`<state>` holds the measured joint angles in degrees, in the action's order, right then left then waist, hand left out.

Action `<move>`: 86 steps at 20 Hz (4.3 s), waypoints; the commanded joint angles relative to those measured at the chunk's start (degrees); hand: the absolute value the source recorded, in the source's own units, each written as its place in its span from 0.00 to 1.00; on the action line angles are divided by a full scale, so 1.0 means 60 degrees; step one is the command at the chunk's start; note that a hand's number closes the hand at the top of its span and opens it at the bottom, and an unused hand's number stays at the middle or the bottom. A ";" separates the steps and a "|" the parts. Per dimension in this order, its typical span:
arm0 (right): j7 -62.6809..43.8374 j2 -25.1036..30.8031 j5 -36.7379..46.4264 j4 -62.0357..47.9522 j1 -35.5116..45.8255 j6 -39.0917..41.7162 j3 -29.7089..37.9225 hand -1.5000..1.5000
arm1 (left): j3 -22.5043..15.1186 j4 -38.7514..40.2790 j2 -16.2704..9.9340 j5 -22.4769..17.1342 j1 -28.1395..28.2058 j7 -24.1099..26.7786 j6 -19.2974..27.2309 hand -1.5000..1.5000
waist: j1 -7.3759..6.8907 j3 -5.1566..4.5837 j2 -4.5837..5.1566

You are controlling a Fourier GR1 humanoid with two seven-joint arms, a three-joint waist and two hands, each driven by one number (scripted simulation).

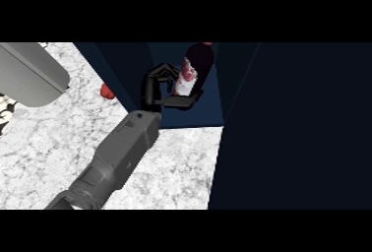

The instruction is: Pick up the wine, place it into the cabinet and close the cabinet

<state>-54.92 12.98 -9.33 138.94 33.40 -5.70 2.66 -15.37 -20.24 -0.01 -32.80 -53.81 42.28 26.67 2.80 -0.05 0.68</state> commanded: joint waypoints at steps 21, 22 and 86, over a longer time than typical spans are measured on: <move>0.0044 -0.0246 -0.0335 -0.0248 0.0841 -0.0053 -0.0203 0.00 | 0.0514 0.2936 -0.0436 0.0533 -0.1884 -0.0127 0.0738 1.00 | 0.0340 -0.0018 0.0222; -0.0062 -0.0245 -0.0423 0.0071 0.0551 0.0023 -0.0268 0.00 | 0.0548 0.3098 -0.0453 0.0520 -0.2023 -0.0373 0.1095 1.00 | 0.0445 -0.0011 0.0221; 0.0730 -0.0639 -0.0953 -0.0181 -0.0012 0.0447 -0.0192 0.00 | 0.0616 0.2200 0.0001 -0.2098 -0.1423 -0.0844 0.0112 1.00 | 0.0993 -0.0011 0.0264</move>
<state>-50.07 8.74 -14.41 136.45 33.50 -2.88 0.66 -11.40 -8.08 0.00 -45.49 -59.52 39.25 26.67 10.09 -0.14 2.49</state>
